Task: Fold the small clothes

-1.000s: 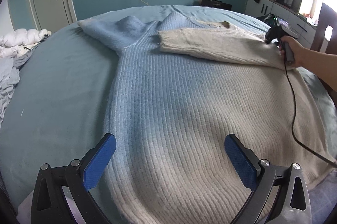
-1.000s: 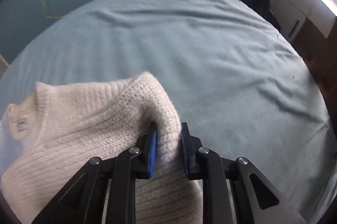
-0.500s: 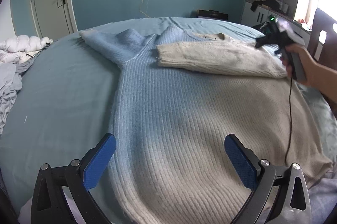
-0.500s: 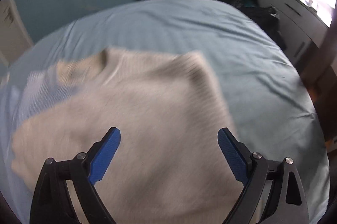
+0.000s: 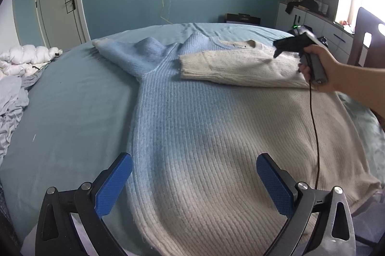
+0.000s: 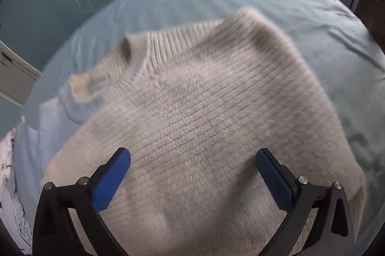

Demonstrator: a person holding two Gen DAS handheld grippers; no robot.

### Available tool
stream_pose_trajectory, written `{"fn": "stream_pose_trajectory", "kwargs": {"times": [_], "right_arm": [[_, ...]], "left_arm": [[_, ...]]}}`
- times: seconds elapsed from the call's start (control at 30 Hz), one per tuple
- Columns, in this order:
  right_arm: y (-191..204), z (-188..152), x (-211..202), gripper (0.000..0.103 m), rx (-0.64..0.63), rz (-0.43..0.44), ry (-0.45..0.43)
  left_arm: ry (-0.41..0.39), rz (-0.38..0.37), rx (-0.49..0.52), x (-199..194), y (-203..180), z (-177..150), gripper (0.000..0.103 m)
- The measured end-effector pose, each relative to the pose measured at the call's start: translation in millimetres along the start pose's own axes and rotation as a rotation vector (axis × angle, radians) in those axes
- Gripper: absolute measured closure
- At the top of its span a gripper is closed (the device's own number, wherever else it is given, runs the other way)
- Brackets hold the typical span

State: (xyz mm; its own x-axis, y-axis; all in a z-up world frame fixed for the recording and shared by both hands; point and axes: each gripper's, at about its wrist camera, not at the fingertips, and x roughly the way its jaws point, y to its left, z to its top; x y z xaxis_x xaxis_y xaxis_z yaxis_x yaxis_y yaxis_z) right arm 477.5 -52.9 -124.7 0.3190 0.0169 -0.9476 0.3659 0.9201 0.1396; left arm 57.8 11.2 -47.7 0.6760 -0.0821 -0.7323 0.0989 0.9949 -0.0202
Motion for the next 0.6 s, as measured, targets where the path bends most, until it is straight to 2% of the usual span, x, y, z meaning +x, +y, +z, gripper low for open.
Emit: {"fn": "stream_pose_trajectory", "kwargs": {"times": [0.07, 0.13, 0.2, 0.23, 0.27, 0.3, 0.33, 0.4, 0.43, 0.47, 0.5, 0.53, 0.6], "right_arm": [[42.6, -15.5, 9.6, 0.001, -0.146, -0.141, 0.013], [77.5, -31.5, -0.9, 0.001, -0.212, -0.214, -0.032], [92.3, -44.2, -16.9, 0.001, -0.154, -0.222, -0.013], [87.0, -50.0, -24.0, 0.001, -0.120, -0.206, -0.012], [99.7, -68.1, -38.4, 0.001, -0.098, -0.160, -0.018], [115.0, -70.4, -50.2, 0.001, -0.093, -0.114, -0.015], [129.6, -91.1, -58.8, 0.001, -0.103, -0.072, -0.010], [166.8, -129.3, -65.4, 0.001, -0.165, -0.042, 0.001], [183.9, -144.8, -61.8, 0.001, -0.215, -0.054, 0.019], [206.6, -163.5, -52.2, 0.001, -0.293, -0.103, 0.070], [223.3, -178.3, -54.3, 0.001, -0.345, -0.158, 0.054], [232.2, -188.2, -70.3, 0.001, -0.344, -0.172, -0.001], [238.9, -211.5, -115.6, 0.001, -0.272, -0.139, -0.082]], "left_arm": [[0.009, 0.000, -0.003, 2.4, 0.8, -0.8, 0.000], [0.010, -0.001, -0.003, 2.9, 1.2, -1.1, 0.000], [0.009, -0.002, -0.003, 2.1, 0.8, 0.0, 0.000], [0.006, -0.005, -0.006, 1.0, 0.9, 0.6, 0.000], [-0.002, -0.013, -0.013, -1.9, 1.5, 1.7, 0.000], [-0.009, -0.017, -0.015, -4.3, 1.7, 2.0, 0.000], [-0.017, -0.019, -0.015, -6.6, 1.2, 2.2, 0.000], [-0.041, -0.021, -0.003, -12.4, -0.8, 2.6, 0.000], [-0.051, -0.019, 0.005, -14.7, -2.1, 2.3, 0.000], [-0.055, -0.017, 0.012, -16.1, -3.0, 1.7, 0.000], [-0.057, -0.013, 0.017, -16.8, -3.7, 1.0, 0.000], [-0.057, -0.008, 0.021, -17.4, -4.0, 0.3, 0.000], [-0.054, 0.001, 0.022, -18.2, -3.7, -1.8, 0.000]]}}
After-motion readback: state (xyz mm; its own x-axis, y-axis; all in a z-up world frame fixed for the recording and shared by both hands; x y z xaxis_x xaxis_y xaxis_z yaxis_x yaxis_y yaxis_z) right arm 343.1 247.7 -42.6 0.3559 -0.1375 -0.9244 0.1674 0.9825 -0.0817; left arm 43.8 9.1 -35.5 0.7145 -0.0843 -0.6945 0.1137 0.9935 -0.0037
